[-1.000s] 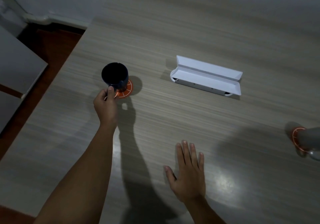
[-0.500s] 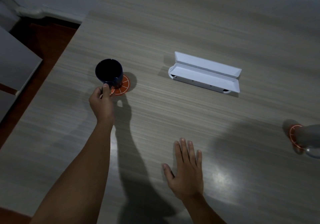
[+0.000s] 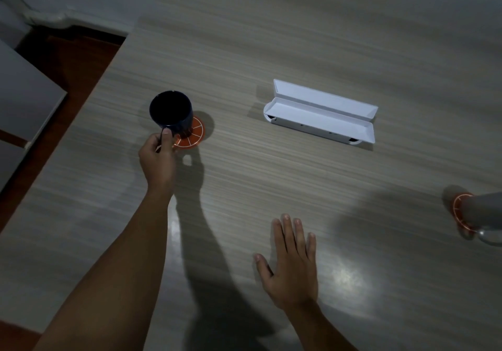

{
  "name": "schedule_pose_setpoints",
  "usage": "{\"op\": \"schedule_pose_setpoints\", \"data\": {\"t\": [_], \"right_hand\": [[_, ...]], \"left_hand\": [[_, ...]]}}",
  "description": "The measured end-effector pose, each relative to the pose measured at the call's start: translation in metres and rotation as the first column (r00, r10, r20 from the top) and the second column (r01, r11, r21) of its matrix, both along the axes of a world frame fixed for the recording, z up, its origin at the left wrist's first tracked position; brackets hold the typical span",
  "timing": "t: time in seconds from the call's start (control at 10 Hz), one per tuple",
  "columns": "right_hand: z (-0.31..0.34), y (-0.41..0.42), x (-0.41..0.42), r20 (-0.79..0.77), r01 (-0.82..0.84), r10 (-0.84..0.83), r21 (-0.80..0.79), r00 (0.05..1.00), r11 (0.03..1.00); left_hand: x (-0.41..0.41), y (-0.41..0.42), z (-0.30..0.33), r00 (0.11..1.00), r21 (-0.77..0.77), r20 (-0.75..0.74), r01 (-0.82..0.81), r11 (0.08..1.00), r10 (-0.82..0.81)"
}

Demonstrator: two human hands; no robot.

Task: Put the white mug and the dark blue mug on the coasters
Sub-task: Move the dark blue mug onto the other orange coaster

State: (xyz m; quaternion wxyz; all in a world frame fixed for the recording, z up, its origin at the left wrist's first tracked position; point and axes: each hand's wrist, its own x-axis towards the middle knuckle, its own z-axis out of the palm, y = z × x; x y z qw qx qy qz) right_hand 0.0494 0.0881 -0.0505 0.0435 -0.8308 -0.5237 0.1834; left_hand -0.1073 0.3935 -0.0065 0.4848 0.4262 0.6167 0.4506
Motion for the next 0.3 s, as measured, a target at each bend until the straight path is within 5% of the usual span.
{"op": "schedule_pose_setpoints", "data": {"t": [0.3], "right_hand": [[0.004,0.002,-0.001,0.011,-0.007,0.006,0.017,1.000,1.000]], "left_hand": [[-0.003,-0.028,0.006,1.000,0.102,-0.007,0.013,0.995,-0.013]]}}
